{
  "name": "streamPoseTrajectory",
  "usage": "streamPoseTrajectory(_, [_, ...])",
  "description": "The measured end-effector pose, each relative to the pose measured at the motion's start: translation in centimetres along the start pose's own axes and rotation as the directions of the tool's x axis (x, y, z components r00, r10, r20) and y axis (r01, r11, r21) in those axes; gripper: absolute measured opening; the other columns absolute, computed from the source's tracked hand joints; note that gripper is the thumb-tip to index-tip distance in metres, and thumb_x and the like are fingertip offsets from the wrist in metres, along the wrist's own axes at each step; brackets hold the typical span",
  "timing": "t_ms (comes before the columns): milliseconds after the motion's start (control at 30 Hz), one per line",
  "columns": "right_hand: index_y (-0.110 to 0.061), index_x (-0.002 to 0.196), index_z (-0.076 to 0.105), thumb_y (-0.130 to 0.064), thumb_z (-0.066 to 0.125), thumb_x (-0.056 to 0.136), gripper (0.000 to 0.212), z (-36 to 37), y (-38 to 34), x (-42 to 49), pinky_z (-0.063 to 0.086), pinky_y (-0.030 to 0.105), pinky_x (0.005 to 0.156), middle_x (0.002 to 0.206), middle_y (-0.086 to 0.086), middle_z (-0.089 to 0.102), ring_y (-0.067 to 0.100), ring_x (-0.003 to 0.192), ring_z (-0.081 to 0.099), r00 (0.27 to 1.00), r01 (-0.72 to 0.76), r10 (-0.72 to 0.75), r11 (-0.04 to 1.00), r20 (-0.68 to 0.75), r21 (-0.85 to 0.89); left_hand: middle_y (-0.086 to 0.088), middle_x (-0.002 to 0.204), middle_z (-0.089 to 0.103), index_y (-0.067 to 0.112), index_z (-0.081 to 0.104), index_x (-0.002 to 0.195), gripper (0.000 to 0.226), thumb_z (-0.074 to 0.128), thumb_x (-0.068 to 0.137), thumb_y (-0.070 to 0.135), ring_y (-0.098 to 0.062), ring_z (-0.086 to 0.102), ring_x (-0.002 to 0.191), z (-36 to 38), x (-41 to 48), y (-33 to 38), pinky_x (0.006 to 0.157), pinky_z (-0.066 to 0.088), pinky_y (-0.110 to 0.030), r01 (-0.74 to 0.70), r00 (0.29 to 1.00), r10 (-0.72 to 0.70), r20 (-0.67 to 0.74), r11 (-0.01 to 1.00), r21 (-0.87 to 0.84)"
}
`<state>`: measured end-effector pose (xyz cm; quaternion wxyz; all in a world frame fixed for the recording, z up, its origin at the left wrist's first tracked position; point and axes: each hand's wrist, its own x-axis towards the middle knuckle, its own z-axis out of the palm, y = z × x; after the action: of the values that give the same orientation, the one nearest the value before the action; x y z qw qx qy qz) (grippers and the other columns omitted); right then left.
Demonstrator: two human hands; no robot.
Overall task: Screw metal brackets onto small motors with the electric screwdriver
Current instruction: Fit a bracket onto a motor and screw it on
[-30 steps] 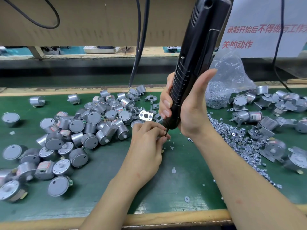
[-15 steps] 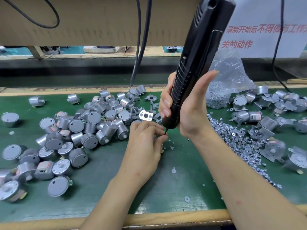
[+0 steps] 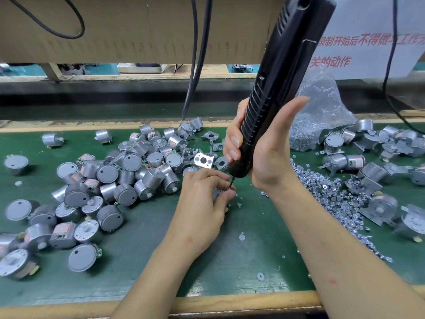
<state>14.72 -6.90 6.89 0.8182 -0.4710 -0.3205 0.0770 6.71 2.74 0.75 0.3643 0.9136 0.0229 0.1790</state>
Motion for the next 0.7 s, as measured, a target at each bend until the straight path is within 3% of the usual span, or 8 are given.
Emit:
streamPoseTrajectory(233, [-0.016,0.075,0.049,-0.092,0.042,0.059,0.079,0.00,-0.02,0.00,0.036,0.030,0.047,0.053,0.002,0.042,0.017,0.040,0.041,1.000,-0.003,0.003,1.000,0.008,-0.014,0.028,0.100,0.050,0.018,0.073,0.090,0.008,0.066,0.093,0.015,-0.010,0.042,0.110,0.00,-0.07,0.02,0.086,0.021,0.004,-0.020,1.000,0.020,0.003,1.000,0.023])
streamPoseTrajectory(400, [-0.020,0.072,0.052,-0.096,0.045,0.056,0.078,0.01,-0.12,0.10,0.037,0.027,0.047,0.052,0.001,0.043,0.017,0.039,0.041,1.000,-0.011,0.011,1.000,0.011,0.002,0.019,0.104,0.056,0.019,0.072,0.091,0.010,0.064,0.094,0.014,-0.011,0.043,0.109,0.06,-0.04,-0.05,0.087,0.021,0.003,-0.018,1.000,0.018,0.006,0.999,0.034])
streamPoseTrajectory(700, [-0.018,0.073,0.049,-0.093,0.045,0.054,0.079,-0.13,-0.32,0.10,0.038,0.024,0.046,0.051,-0.002,0.044,0.015,0.039,0.039,1.000,-0.023,0.021,0.997,0.021,0.069,0.025,0.102,0.052,0.023,0.072,0.097,0.021,0.058,0.096,0.007,-0.012,0.044,0.109,-0.11,-0.11,-0.11,0.087,0.025,0.000,-0.058,0.998,0.057,0.038,0.998,0.007])
